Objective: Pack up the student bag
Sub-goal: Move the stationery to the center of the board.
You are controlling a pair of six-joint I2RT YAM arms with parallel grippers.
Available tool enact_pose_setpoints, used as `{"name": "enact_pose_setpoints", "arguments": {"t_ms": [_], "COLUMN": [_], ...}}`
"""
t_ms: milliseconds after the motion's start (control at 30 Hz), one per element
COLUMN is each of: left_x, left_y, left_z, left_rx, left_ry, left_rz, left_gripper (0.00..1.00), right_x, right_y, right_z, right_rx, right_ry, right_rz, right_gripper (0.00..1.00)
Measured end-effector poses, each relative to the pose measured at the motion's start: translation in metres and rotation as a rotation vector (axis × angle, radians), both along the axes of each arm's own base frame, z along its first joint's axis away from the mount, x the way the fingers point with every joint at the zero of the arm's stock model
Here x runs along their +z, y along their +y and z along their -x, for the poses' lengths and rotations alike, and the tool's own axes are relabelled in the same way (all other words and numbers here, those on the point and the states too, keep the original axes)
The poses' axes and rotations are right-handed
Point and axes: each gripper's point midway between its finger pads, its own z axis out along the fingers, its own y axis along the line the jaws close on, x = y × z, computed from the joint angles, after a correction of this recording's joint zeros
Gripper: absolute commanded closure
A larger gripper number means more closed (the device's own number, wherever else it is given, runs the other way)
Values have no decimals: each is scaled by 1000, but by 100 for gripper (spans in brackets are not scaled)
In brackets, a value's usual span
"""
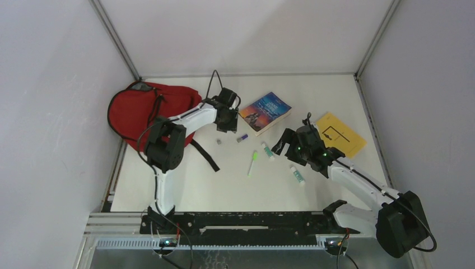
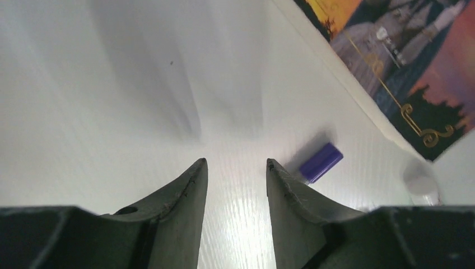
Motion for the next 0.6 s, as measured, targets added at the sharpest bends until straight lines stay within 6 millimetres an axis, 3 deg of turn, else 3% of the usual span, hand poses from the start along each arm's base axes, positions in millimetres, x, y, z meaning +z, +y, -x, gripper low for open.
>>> {"name": "enact_pose_setpoints", "arguments": {"t_ms": [100, 300, 367, 433, 533, 600], "left_x": [19, 88, 105, 118, 120, 118], "left_y": [5, 29, 50, 89, 153, 181], "left_z": [8, 13, 12, 14, 30, 43], "left_rx": [3, 98, 169, 294, 478, 552], "left_ry": [-23, -138, -169, -204, -252, -259], "left_rz": [13, 100, 120, 110, 10, -61], "left_gripper": [48, 47, 46, 41, 26, 25], "right_x": [-3, -5, -5, -4, -1, -1], "right_y": [2, 0, -2, -4, -6, -6], "right_z": [1, 0, -1, -1, -2, -2], "right_rx": [9, -1, -7, -13, -19, -20], "right_ry": [8, 7, 2, -4, -16, -19], "right_rz": [4, 18, 27, 35, 39, 39], "right_gripper": [5, 4, 4, 4, 4, 4]}}
